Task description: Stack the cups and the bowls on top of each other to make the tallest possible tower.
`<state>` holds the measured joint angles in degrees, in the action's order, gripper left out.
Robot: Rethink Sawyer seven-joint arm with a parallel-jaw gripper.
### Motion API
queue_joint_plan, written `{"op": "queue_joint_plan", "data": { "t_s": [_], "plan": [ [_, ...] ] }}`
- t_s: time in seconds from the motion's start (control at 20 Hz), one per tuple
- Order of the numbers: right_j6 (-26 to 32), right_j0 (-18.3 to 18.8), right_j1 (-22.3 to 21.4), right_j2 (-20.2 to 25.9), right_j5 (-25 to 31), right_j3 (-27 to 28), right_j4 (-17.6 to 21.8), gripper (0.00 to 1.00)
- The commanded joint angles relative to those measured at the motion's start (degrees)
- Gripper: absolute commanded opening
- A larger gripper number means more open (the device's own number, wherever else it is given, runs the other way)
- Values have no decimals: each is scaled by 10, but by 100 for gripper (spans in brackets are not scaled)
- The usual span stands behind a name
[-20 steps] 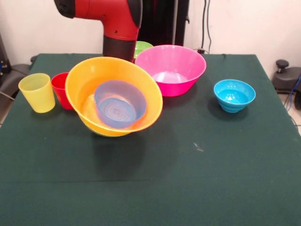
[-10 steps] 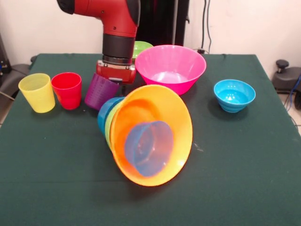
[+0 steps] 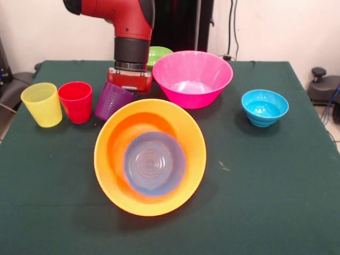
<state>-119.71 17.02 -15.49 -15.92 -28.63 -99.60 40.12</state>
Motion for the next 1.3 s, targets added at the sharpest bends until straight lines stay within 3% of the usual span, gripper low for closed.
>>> {"op": "queue_joint_plan", "data": {
  "t_s": [0.05,0.4,0.7,0.95,1.3],
  "plan": [
    [-66,-1,104,42,85,-13,-33,100],
    [-63,8,98,55,121,-14,-30,100],
    [-50,18,69,66,187,-28,-28,100],
    [-9,51,42,93,304,-38,-31,100],
    [9,59,22,94,352,-45,-37,100]
  ]
}}
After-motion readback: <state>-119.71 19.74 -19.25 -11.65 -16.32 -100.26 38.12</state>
